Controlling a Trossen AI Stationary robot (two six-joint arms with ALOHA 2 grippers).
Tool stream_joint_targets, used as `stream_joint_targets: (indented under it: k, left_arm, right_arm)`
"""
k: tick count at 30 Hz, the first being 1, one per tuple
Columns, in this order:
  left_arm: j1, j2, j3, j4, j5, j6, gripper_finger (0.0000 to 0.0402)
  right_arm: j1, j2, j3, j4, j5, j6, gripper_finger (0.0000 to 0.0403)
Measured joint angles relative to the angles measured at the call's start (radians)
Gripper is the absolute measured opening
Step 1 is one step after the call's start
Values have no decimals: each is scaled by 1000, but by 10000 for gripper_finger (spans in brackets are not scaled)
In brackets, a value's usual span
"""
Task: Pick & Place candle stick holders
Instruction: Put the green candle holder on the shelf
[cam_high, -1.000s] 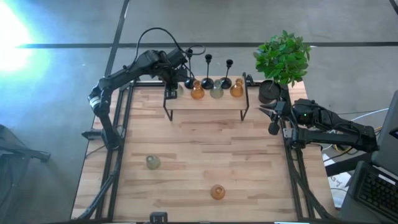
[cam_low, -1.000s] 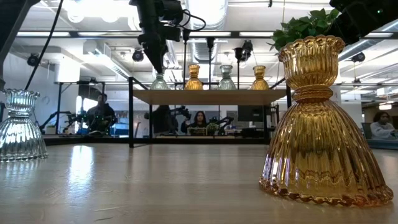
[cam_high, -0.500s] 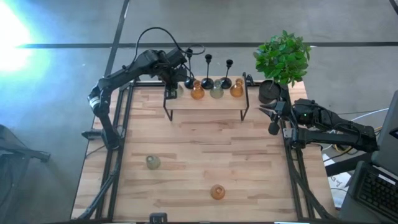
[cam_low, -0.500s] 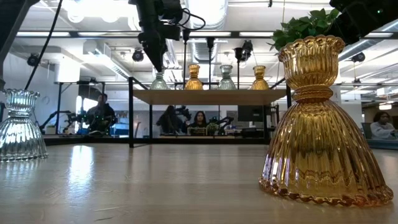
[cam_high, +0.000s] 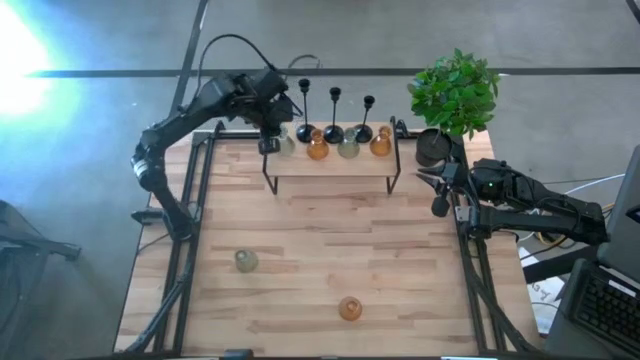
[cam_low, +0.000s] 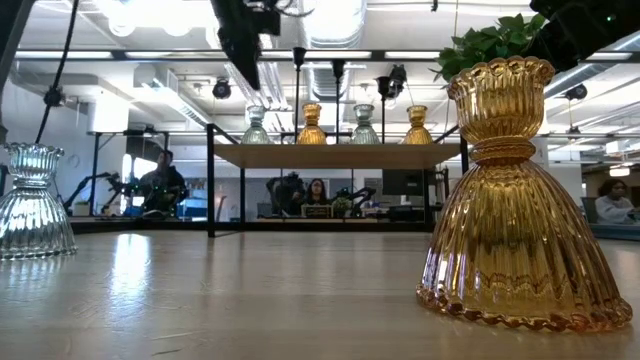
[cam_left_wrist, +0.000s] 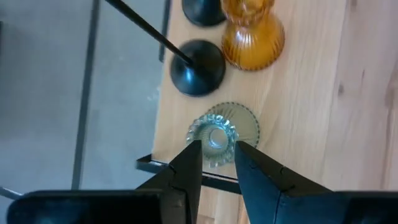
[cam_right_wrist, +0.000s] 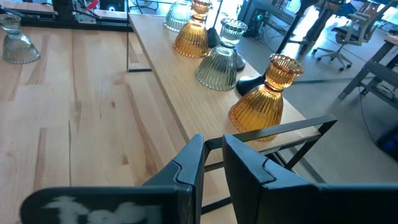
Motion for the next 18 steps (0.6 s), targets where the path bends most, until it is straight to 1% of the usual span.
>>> stream_joint_targets:
  k: [3, 9, 11, 15, 17, 18]
  left_arm:
    - [-1, -33, 33, -7, 1, -20, 99]
    - [-3, -143, 71, -42, 15, -41, 99]
    - [-6, -185, 74, -80, 51, -39, 99]
    - [-18, -268, 72, -167, 175, -47, 99]
    - [-39, -299, 70, -244, 198, -36, 99]
    - [-57, -313, 61, -255, 198, -28, 99]
  right_arm:
    - [0, 0, 0, 0, 0, 0, 52]
    - [0, 0, 0, 0, 0, 0, 52]
    - [0, 0, 0, 0, 0, 0, 52]
    - [0, 0, 0, 0, 0, 0, 52]
    - [0, 0, 0, 0, 0, 0, 52]
    - [0, 0, 0, 0, 0, 0, 52]
